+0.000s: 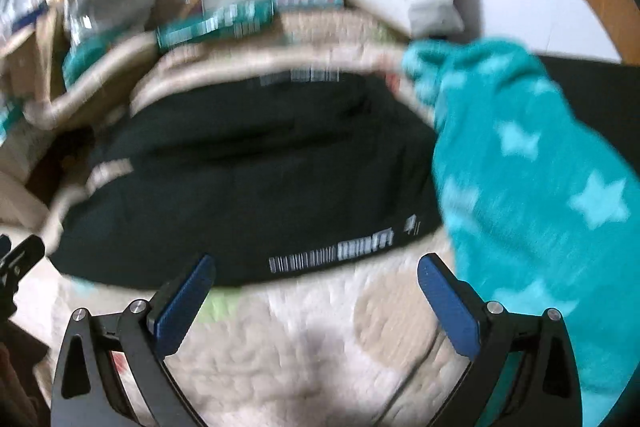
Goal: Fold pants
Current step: 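Lower both grippers onto the black pants' edge and close them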
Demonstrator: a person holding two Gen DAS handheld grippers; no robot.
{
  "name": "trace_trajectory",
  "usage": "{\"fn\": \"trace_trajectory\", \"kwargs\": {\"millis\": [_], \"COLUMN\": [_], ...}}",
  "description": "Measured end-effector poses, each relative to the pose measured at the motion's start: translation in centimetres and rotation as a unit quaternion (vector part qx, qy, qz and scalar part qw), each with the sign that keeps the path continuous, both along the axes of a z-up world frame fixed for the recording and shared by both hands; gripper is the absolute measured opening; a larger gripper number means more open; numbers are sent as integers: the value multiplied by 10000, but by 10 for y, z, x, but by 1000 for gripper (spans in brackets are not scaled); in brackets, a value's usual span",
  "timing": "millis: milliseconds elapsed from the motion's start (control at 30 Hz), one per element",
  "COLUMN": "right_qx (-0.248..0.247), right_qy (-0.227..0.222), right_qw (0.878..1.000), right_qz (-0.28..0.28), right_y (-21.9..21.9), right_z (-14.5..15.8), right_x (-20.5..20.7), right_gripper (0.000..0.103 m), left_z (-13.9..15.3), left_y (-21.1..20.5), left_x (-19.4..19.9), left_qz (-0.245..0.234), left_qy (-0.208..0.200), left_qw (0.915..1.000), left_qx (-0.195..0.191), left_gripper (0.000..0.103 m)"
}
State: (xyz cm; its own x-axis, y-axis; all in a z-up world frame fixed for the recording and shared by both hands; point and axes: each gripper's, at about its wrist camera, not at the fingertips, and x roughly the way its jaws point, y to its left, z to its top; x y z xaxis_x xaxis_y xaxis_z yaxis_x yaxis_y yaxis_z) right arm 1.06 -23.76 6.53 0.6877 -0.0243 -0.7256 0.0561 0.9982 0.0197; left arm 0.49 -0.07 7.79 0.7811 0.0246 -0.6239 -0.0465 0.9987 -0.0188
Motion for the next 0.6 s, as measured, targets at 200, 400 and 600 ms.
{"fn": "trace_trajectory", "kwargs": {"millis": [200,400,600], "right_qx": [-219,-294,-417], "right_qy": [-460,-389,-169], "right_qw": [9985,9988,9989], "right_qz": [209,-99,-151], "right_y": [-2,-29,-47], "right_z": [39,57,61], "right_x": [16,21,50], "right_gripper": [103,103,101], "left_z": [37,43,30], "left_y": [-2,-6,19], "left_x": [55,91,103], "left_qz": [-444,-560,-363], "left_qy": [-471,-718,-613], "left_qw": [9979,9955,9972], "left_qx": [51,250,218], "left_gripper": [96,96,96]}}
